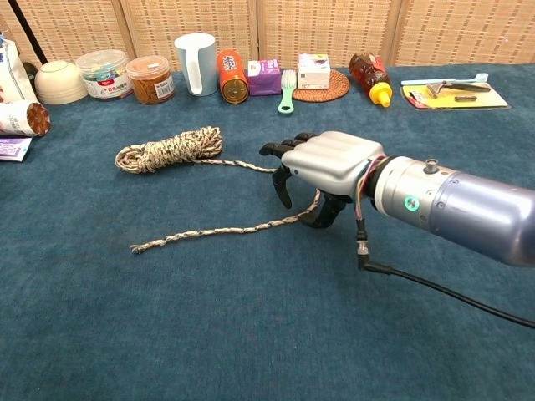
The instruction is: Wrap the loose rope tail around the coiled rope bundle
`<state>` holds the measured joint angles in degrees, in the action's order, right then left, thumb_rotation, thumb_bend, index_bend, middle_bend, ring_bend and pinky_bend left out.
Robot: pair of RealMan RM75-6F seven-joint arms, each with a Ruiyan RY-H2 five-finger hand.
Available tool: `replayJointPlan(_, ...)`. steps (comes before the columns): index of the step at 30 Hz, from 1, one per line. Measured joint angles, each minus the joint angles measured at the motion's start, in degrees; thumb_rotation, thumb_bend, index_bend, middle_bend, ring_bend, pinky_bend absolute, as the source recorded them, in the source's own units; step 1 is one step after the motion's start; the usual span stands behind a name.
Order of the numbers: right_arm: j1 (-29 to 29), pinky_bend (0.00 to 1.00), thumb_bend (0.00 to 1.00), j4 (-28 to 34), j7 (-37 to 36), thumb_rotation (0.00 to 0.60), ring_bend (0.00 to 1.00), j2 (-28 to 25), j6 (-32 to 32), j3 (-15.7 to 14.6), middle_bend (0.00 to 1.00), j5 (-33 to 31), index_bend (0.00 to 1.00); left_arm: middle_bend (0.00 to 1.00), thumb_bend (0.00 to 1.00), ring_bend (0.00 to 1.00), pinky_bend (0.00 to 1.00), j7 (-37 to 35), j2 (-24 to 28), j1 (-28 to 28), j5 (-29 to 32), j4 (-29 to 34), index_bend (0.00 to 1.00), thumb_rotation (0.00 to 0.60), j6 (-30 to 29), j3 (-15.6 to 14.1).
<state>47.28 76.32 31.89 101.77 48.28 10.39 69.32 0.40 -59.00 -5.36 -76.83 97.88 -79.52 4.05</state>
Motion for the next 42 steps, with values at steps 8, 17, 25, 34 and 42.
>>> replayJointPlan(8, 0.8, 0.0, 0.42, -1.9, 0.5, 0.6, 0.0, 0.8, -0.4, -0.1, 0.0, -2.0, 0.47, 0.0, 0.05, 0.0, 0.0, 0.0, 0.0, -0.2, 0.4, -0.1, 0.0, 0.6, 0.5, 0.1)
replayJointPlan(17, 1.1, 0.0, 0.42, -2.8, -0.2, 0.6, 0.0, 1.1, -0.1, -0.9, 0.0, -2.6, 0.49, 0.0, 0.05, 0.0, 0.0, 0.0, 0.1, -0.5, 0.7, -0.1, 0.0, 0.6, 1.0, 0.0)
replayJointPlan(25, 1.1, 0.0, 0.42, -2.8, -1.7, 0.6, 0.0, 1.0, 0.4, -1.6, 0.0, -1.9, 0.5, 0.0, 0.05, 0.0, 0.0, -0.1, 0.1, -0.5, 0.6, 0.0, 0.0, 0.6, 1.0, -0.1)
replayJointPlan(34, 1.2, 0.0, 0.42, -3.5, -2.3, 0.6, 0.0, 1.4, 0.5, -2.0, 0.0, -1.8, 0.52, 0.0, 0.05, 0.0, 0.0, -0.2, 0.1, -0.4, 0.5, -0.1, 0.0, 0.6, 0.9, -0.2)
replayJointPlan(42, 1.1, 0.0, 0.42, -3.5, -2.9, 0.6, 0.0, 1.2, 0.9, -2.3, 0.0, -1.3, 0.54, 0.0, 0.05, 0.0, 0.0, -0.2, 0.1, -0.6, 0.7, -0.1, 0.0, 0.6, 1.2, -0.1)
